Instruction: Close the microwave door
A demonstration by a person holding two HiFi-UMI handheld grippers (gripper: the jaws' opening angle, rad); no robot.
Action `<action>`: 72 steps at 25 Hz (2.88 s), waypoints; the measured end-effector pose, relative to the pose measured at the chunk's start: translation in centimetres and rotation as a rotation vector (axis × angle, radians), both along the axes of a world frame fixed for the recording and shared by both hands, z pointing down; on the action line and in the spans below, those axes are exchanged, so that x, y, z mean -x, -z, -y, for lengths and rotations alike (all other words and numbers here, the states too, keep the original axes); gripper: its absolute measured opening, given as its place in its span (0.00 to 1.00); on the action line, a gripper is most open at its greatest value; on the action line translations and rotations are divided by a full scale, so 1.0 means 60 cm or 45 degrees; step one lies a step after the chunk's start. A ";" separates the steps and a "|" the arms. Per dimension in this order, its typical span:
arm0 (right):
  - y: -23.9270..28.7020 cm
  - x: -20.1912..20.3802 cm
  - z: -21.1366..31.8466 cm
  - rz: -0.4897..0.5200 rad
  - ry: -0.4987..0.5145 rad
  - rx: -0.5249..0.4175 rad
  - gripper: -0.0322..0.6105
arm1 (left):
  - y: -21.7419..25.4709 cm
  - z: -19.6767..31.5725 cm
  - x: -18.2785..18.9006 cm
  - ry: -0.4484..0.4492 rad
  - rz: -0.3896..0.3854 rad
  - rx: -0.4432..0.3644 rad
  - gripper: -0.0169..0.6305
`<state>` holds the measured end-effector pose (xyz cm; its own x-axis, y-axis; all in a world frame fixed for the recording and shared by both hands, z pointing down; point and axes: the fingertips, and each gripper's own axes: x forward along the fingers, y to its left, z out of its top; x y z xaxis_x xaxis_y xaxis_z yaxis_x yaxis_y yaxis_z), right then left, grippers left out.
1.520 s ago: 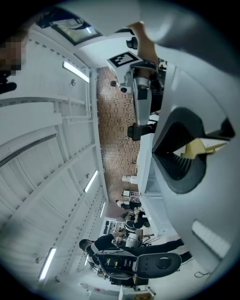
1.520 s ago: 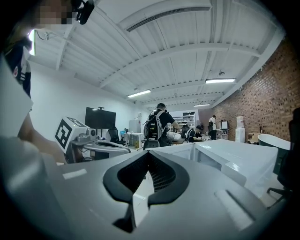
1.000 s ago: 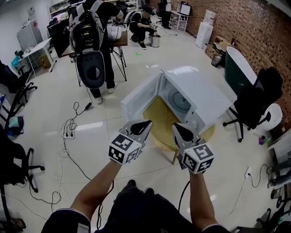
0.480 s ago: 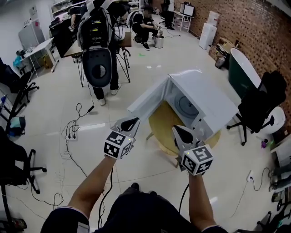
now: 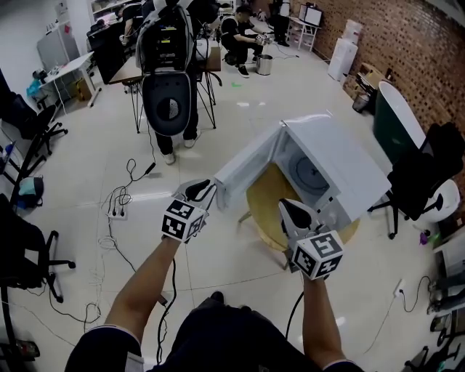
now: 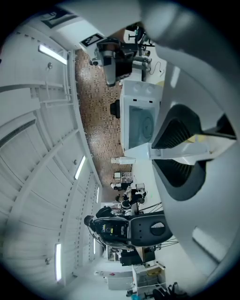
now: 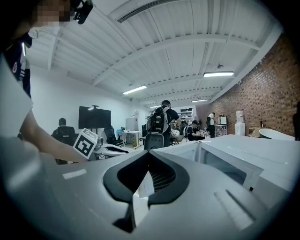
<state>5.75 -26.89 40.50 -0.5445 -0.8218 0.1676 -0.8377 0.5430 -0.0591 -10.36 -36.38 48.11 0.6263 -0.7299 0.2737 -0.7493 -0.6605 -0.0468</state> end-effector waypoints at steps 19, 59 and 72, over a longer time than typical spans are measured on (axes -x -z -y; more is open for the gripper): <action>-0.003 -0.019 0.006 -0.014 -0.082 0.007 0.05 | -0.027 0.030 -0.015 -0.103 0.058 0.024 0.09; -0.022 -0.269 -0.124 -0.009 -0.484 0.061 0.05 | -0.028 -0.114 -0.433 -0.552 0.071 0.053 0.15; -0.031 -0.352 -0.163 -0.003 -0.634 0.086 0.05 | -0.025 -0.091 -0.538 -0.628 0.098 0.014 0.14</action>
